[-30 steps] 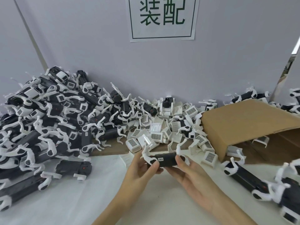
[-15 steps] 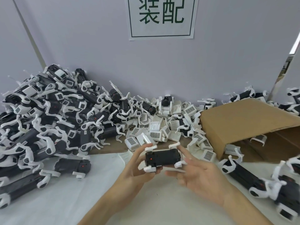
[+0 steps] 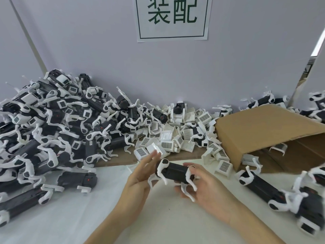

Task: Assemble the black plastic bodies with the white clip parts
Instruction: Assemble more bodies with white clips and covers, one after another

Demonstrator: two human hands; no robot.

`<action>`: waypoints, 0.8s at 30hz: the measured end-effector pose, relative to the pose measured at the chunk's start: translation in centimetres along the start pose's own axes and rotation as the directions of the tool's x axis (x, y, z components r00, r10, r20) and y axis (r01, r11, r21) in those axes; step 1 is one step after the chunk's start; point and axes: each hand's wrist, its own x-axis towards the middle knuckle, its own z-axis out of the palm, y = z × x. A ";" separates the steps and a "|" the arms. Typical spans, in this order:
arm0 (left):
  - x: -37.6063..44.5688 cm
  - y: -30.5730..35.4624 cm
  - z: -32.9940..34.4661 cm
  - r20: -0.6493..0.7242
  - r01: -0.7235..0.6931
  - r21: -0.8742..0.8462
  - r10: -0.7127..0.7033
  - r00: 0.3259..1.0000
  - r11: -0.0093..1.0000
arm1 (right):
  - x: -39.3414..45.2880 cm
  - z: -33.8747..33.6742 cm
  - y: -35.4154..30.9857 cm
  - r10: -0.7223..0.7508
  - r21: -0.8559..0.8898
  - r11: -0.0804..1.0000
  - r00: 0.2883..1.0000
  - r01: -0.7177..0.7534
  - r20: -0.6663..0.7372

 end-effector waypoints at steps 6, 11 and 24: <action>0.1 0.6 0.1 -0.105 0.126 0.040 -0.121 0.987 0.991 | 0.1 -0.2 0.5 -0.218 -0.213 0.955 0.975 0.204 -0.046; -0.4 0.8 0.9 -0.127 0.074 0.192 -0.050 0.991 0.979 | 0.0 0.3 1.0 -0.268 -0.303 0.924 0.961 0.235 -0.073; -0.9 0.7 1.4 0.172 -0.357 0.896 0.533 0.828 0.266 | -0.6 1.8 1.7 -0.596 -0.492 0.705 0.803 0.511 -0.021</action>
